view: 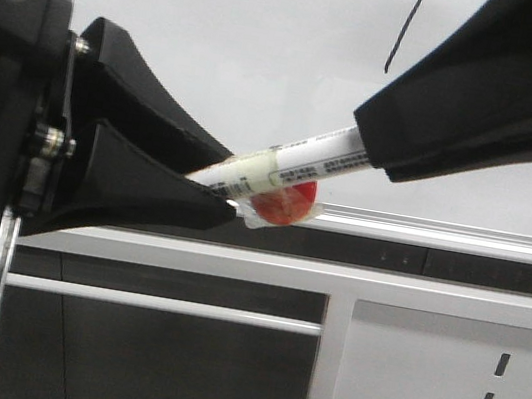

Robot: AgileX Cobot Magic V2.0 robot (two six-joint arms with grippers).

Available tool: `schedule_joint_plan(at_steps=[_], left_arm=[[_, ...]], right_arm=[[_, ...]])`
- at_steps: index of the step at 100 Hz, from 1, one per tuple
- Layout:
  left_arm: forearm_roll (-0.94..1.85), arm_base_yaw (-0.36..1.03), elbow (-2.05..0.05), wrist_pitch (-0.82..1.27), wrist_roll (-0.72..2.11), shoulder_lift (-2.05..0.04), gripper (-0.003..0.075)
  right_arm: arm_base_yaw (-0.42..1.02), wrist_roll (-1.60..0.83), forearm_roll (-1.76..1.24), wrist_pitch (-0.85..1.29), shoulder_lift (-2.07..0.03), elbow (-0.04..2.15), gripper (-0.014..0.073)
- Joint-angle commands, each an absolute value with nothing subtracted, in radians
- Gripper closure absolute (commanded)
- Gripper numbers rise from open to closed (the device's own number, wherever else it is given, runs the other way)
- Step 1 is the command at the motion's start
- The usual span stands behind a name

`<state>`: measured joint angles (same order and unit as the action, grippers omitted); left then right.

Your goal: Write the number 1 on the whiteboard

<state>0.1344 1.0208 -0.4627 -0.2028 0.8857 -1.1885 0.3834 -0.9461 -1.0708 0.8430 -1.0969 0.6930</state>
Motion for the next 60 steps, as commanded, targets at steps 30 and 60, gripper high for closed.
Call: schedule_joint_plan(at_steps=[30,60], left_arm=[[0.196,1.025,-0.494,-0.255,0.884,-1.174,0.0738],[0.276,1.025,-0.494,-0.283,0.884,-1.174,0.0738]], right_arm=[[0.382,-0.970,-1.138,0.838,-1.085,0.727,0.0377],[0.382,-0.972,-1.152,0.678,-1.083,0.729,0.0174]])
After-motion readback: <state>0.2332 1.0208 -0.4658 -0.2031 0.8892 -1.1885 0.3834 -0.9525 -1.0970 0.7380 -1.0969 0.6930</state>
